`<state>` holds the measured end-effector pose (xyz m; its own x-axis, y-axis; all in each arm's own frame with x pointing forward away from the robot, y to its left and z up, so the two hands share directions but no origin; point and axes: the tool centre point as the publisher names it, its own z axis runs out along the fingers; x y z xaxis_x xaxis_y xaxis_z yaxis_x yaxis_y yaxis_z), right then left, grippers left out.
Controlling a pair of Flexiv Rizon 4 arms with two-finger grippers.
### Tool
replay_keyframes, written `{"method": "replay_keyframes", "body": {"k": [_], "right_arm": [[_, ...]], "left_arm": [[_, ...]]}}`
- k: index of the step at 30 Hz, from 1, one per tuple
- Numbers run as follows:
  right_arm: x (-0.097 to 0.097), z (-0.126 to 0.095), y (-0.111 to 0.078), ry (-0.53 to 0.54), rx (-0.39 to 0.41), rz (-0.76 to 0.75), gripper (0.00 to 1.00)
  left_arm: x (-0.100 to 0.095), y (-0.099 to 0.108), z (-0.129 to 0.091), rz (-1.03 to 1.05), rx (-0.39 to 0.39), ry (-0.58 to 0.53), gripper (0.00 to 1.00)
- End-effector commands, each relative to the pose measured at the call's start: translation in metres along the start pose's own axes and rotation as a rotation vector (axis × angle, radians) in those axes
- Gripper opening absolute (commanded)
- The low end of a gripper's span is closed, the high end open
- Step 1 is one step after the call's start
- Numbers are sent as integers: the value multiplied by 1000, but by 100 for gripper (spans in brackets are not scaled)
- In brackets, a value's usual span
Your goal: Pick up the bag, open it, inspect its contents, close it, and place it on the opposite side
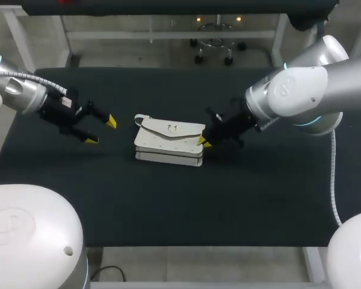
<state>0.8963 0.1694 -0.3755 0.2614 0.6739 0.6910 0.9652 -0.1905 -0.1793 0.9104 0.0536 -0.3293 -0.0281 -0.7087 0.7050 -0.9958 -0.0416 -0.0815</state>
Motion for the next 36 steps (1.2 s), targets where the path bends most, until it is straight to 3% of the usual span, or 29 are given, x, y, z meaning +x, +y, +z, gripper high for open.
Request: {"method": "replay_keyframes", "body": {"k": [1,12,15,34,36], "right_arm": [[-1,-5,5,-8,-1,0,0],[-16,-33,22,-24,7,-8,0],[-24,-42,31,-55,73,-41,0],[-24,-42,31,-55,73,-41,0],[-29,-52,41,-39,74,-69,0]], "left_arm": [[-1,-6,-4,8,-25,-22,100],[-6,-13,-15,35,-47,-74,100],[-5,-15,-19,53,-68,-122,100],[-5,-15,-19,53,-68,-122,100],[-7,-19,-26,81,-55,-173,100]]}}
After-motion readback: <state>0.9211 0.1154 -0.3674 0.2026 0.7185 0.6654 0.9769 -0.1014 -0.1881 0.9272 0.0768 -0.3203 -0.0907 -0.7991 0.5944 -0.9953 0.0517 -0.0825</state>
